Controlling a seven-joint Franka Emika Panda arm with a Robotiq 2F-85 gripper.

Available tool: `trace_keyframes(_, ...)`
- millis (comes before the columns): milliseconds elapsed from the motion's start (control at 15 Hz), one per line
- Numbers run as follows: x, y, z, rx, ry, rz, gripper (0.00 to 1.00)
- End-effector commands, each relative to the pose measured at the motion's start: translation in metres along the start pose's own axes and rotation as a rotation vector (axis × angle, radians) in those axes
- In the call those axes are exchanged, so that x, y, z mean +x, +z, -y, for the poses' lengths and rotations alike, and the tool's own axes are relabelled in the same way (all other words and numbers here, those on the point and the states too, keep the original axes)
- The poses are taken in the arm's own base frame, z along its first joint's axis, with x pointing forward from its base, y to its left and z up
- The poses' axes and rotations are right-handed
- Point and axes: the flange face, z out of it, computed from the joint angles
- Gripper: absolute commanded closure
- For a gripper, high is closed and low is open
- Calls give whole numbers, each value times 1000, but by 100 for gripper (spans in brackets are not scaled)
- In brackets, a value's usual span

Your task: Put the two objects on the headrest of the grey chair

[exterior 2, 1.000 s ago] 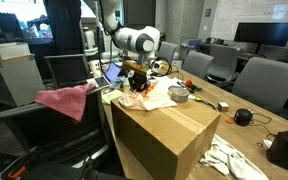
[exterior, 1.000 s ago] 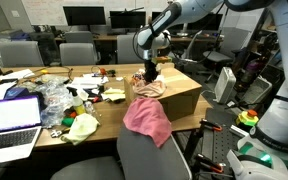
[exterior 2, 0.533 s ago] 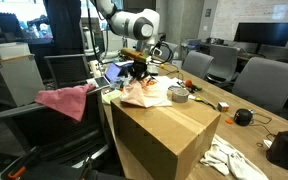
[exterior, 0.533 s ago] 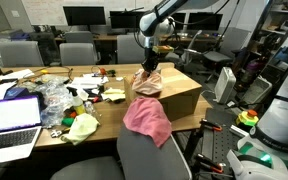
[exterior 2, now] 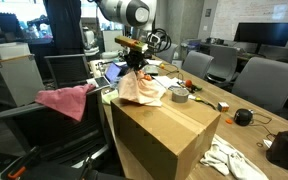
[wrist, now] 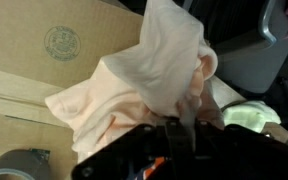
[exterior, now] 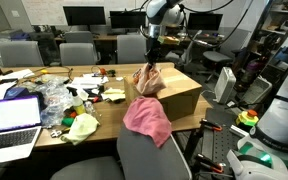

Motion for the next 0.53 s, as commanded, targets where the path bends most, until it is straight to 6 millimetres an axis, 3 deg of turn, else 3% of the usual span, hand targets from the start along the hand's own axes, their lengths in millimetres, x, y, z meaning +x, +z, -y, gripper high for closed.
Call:
trace_keyframes(0, -28, -44, 12, 14, -18, -105, 98)
trace_keyframes(467, -82, -131, 29, 40, -54, -271, 98)
